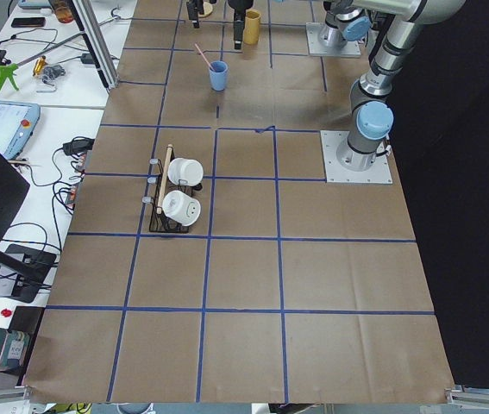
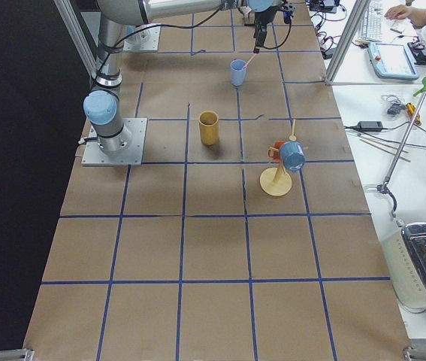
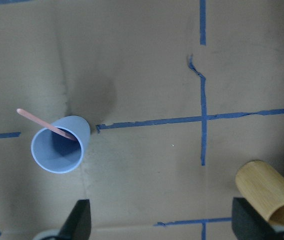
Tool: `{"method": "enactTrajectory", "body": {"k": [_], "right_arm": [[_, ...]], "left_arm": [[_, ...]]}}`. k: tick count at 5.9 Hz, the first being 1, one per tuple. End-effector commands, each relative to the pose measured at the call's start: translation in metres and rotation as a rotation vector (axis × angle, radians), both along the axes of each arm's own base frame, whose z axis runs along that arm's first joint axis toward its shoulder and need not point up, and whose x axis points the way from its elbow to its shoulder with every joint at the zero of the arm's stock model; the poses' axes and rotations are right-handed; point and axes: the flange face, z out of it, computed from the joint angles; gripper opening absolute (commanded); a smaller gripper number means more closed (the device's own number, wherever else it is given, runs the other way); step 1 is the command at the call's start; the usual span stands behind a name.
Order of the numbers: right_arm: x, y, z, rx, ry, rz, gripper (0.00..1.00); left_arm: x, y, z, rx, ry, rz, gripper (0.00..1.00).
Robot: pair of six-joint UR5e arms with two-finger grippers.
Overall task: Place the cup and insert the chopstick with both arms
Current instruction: 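Open right gripper and raise it away from the stick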
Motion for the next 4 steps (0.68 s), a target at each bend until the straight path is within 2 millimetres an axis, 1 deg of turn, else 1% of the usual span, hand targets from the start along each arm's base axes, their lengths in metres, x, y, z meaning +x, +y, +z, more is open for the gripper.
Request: {"method": "enactTrajectory", "body": {"k": [1,2,4], "right_arm": [[-0.057,0.062,0.011,-0.053,-0.012,-0.024,0.97],[-0.065,0.079,0.001,-0.117,-0.010,-0.033,1.00],[-0.066,0.080,-0.002,-0.138,0.000,-0.032,1.00]], "left_arm": [[0.000,0.000,0.000,0.000,0.000,0.001,0.99],[0.000,0.000,0.000,0.000,0.000,0.001,0.99],[0.000,0.001,0.000,0.002,0.000,-0.001,0.99]]}}
